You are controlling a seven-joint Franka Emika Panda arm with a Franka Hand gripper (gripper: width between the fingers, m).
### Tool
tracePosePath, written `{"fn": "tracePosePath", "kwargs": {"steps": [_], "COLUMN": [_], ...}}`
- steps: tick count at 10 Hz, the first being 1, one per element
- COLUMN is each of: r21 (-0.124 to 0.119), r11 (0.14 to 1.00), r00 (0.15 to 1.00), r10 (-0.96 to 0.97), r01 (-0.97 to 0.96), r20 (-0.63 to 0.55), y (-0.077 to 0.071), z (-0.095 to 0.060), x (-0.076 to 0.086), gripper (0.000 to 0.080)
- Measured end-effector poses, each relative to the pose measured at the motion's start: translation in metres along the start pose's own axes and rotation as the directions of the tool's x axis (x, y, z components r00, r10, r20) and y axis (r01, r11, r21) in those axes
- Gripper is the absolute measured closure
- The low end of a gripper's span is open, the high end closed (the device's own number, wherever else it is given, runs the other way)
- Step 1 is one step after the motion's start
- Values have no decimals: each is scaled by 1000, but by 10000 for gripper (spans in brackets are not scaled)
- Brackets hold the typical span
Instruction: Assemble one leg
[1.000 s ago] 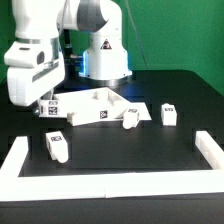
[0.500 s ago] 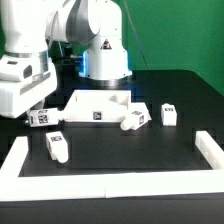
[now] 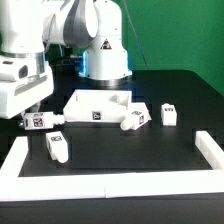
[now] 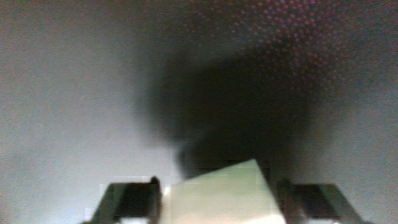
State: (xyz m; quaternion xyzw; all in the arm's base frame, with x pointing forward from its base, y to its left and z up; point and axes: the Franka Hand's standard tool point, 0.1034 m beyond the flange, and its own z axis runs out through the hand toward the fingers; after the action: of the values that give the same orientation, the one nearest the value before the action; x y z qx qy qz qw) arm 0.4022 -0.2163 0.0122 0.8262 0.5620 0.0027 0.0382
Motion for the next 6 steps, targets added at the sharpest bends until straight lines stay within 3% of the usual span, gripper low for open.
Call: {"fn": "tracePosePath", "kwargs": {"steps": [1,4,5,6], "r21": [-10,-8,-8,-8], "r11": [1000,1000,1000,1000], "r00": [1000,1000,1000,1000], "r10": [-14,-9,-8,-8], "r01": [14,9,8,8], "r20": [0,0,0,0], "y": [2,1,1,1], "z": [1,2,2,2], "x": [4,2,2,2], "gripper": [481,474,282,282]}}
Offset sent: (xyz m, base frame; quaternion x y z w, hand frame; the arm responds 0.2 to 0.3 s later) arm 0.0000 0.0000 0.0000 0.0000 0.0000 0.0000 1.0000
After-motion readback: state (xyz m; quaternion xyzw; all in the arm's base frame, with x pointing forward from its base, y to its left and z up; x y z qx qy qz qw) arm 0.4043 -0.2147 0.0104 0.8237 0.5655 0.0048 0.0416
